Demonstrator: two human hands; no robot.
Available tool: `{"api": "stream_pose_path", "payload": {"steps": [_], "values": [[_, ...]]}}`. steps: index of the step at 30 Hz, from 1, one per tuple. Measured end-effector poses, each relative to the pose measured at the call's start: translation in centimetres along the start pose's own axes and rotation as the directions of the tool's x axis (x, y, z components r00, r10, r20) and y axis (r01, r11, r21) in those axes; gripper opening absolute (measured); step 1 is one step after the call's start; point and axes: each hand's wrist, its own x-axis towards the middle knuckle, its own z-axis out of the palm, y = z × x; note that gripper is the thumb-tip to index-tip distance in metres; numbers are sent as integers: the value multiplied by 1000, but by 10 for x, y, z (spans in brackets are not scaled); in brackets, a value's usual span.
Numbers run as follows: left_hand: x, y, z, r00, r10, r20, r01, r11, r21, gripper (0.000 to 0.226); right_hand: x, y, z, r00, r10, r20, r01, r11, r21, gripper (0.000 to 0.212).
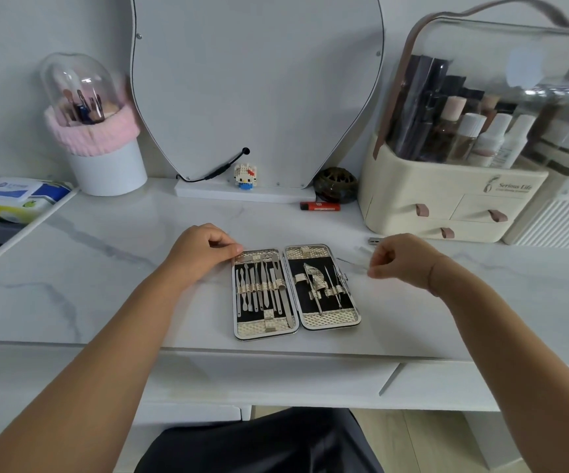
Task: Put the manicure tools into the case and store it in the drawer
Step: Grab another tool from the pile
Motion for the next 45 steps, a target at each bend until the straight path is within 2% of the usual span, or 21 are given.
{"api": "stream_pose_path", "payload": {"steps": [5, 8, 12, 15, 21, 25, 27, 29, 31, 34, 40, 45], "values": [[0, -1, 0, 1000, -1, 0, 1, 1000, -3, 17, 2, -2, 6, 998, 10, 60, -4, 995, -101, 11], [0, 0, 0, 1000, 0, 2, 0, 1000, -4, 17, 4, -7, 9, 1000, -9, 20, 11, 992, -122, 14], [0, 0, -1, 1000, 1, 3, -1, 1000, 7, 18, 14, -18, 21, 999, -9, -36, 6, 998, -67, 16], [-1, 0, 0, 1000, 6, -1, -6, 1000, 9, 19, 21, -24, 24, 999, 17, -46, -24, 990, -137, 17], [0, 0, -1, 1000, 13, 1, -13, 1000, 8, 19, 30, -29, 28, 989, 136, 62, -109, 940, -325, 33], [0, 0, 0, 1000, 8, 1, -8, 1000, 13, 16, 22, -31, 24, 983, 147, 114, -97, 927, -362, 17], [1, -1, 0, 1000, 5, -2, -5, 1000, 9, 14, 17, -27, 22, 994, 85, 70, -66, 968, -243, 22], [1, -1, 1, 1000, 1, -5, -1, 1000, 5, 15, 14, -23, 19, 999, 34, 8, -34, 999, 0, 20], [1, -2, 1, 1000, 2, -7, -2, 1000, 7, 16, 13, -21, 17, 999, 22, -34, -13, 969, 246, 5], [1, -1, 0, 1000, 2, -9, -2, 1000, 7, 16, 15, -24, 17, 1000, 3, 1, -3, 889, 459, 23], [0, -1, 0, 1000, -7, -7, 7, 1000, 2, 15, 22, -35, 25, 999, -21, 35, -3, 817, 576, 21], [0, -1, 0, 1000, -8, -8, 8, 1000, -9, 16, 26, -34, 30, 998, -23, -54, 43, 913, 406, 17]]}}
